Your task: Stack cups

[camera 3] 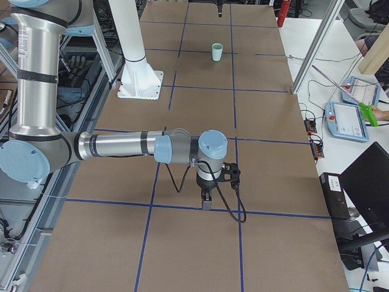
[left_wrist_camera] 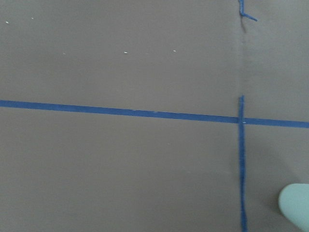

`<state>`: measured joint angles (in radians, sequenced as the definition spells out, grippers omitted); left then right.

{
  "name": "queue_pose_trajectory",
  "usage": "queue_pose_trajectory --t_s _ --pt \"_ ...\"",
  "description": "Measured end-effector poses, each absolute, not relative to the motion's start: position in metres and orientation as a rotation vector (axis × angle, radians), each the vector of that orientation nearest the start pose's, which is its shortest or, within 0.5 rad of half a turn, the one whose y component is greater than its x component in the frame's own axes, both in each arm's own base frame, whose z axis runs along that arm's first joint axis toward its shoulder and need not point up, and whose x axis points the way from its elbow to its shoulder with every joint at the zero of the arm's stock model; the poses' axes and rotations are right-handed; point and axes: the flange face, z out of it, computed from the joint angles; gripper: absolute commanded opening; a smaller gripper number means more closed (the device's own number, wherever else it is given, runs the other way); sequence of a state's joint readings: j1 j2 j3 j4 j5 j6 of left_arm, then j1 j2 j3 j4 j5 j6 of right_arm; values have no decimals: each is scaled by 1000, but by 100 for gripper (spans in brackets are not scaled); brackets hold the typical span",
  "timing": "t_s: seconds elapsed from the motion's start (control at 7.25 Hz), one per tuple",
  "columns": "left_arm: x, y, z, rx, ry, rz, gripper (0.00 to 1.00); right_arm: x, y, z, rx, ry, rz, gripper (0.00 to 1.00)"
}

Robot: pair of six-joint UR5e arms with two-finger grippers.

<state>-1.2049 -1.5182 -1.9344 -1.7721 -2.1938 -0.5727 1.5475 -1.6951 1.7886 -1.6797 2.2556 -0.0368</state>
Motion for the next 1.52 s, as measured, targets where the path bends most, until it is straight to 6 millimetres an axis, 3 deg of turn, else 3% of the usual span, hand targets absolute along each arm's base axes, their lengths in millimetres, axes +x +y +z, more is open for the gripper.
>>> queue_pose_trajectory --t_s 0.28,0.69,0.97,1.52 --pt "24 -465 547 174 744 0 100 60 -438 626 -10 -685 -53 100" --pt "-60 -448 614 166 773 56 100 60 -438 626 -9 -684 -52 100" --pt "-80 -438 627 152 769 69 100 60 -438 626 -10 -684 -52 100" --pt "-83 -430 635 134 772 54 100 60 -438 626 -10 -684 -53 100"
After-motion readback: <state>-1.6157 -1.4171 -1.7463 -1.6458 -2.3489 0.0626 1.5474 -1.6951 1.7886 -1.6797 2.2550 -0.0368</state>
